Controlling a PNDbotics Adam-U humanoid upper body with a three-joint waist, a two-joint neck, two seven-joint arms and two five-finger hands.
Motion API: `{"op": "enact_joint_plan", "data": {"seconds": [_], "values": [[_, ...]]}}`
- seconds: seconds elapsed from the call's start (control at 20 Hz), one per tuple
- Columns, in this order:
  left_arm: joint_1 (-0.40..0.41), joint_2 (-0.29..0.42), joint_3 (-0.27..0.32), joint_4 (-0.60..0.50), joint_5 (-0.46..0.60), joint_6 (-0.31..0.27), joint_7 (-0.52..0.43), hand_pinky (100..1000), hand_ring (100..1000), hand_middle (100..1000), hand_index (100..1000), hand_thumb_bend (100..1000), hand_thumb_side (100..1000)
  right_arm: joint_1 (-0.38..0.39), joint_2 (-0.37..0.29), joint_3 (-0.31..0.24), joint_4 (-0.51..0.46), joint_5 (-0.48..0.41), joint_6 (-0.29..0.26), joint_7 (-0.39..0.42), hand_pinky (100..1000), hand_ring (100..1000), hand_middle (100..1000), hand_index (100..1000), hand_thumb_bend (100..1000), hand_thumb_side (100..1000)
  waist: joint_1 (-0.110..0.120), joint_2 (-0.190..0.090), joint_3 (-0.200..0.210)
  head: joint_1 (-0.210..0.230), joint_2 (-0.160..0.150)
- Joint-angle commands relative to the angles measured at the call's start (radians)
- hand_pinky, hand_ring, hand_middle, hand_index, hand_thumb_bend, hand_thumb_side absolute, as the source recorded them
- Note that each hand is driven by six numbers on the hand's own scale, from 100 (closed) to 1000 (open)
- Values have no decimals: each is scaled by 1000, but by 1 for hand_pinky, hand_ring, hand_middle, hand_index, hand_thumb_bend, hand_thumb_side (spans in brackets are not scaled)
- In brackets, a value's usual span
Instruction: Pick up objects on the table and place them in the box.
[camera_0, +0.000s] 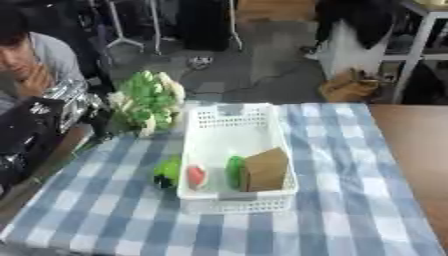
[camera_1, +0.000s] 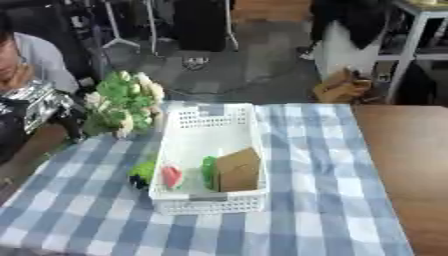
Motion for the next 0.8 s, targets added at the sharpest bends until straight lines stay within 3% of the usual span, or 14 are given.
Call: {"op": "enact_joint_plan", "data": {"seconds": [0.05, 0.8], "values": [[-51, 58, 14, -47, 26, 3, -10, 100, 100, 100, 320, 100, 266, -11, -22, 1, -15, 4, 3, -9, 534, 514, 415, 461, 100, 537, 16, -26, 2, -6, 7], [-213, 14, 9, -177, 102, 39, -37, 100, 100, 100, 328, 100, 274, -12, -9, 5, -15, 4, 18, -19, 534, 515, 414, 460, 100, 525, 24, -35, -9, -20, 6]]}}
